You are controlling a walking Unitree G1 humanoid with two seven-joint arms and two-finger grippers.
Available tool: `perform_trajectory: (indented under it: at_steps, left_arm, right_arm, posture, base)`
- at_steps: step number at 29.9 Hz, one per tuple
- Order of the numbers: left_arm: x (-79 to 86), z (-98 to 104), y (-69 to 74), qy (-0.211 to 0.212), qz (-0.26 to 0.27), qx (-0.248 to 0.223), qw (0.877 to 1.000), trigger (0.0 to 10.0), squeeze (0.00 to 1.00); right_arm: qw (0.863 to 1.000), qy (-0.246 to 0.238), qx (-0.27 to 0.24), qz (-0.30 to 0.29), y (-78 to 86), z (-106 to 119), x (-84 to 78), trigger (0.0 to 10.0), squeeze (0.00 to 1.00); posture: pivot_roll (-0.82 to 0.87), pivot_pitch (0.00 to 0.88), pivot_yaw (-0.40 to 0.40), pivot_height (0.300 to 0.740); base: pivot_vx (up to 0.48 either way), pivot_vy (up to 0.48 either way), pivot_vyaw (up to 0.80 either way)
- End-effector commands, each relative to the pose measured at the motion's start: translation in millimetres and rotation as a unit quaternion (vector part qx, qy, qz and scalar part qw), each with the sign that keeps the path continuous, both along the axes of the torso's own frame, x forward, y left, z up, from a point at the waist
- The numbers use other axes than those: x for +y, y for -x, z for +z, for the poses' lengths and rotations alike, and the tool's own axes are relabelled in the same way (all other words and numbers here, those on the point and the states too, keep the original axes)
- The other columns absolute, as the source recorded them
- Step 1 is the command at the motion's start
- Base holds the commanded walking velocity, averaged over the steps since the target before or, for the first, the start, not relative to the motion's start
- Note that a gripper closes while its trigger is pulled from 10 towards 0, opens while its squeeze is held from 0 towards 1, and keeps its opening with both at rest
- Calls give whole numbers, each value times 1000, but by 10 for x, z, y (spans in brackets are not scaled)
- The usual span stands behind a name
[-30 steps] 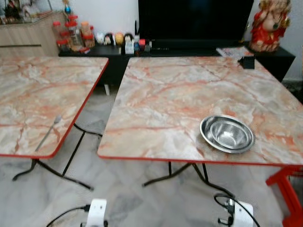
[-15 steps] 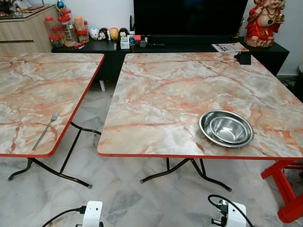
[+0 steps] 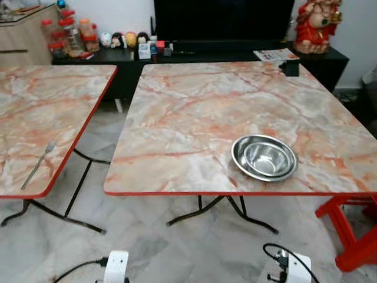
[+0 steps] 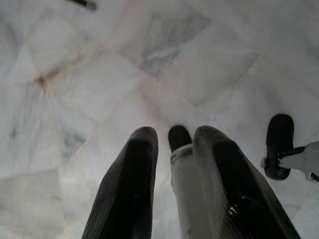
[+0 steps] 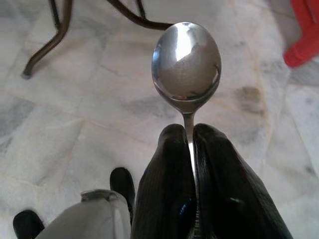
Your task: Setting the table
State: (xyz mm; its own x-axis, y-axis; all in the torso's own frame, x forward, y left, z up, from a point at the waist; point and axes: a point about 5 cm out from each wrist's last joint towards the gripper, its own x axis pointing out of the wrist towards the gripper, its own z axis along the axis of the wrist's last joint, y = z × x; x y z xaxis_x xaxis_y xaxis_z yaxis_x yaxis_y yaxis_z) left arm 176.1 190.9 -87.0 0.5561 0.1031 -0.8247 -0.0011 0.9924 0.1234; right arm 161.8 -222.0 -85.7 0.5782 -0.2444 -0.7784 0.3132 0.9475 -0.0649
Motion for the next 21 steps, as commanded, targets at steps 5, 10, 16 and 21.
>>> perform_trajectory:
  at_steps: [5, 10, 16, 21]
  left_arm:
    - [-21, -16, 26, -2, -8, 7, 1000, 10000, 0]
    - [-39, -4, -5, -2, -14, 4, 1000, 10000, 0]
    - [-36, 6, -26, -3, -18, 2, 1000, 10000, 0]
    - [-42, 10, -38, 1, -14, 0, 1000, 10000, 0]
  right_arm:
    - [1000, 7, 10, 14, 1, 0, -19, 10000, 0]
    - [1000, 6, 9, 13, -11, 2, -10, 10000, 0]
    - [1000, 5, 8, 11, -6, 1, -7, 10000, 0]
    - [1000, 6, 9, 8, 6, -1, -23, 10000, 0]
  posture:
    - [-72, 0, -11, 725]
    - [-71, 0, -11, 725]
    - [-80, 0, -5, 725]
    - [-76, 0, -13, 725]
  base:
    - [0, -270, 0]
    - [0, -297, 0]
    - [0, -300, 0]
    - [0, -50, 0]
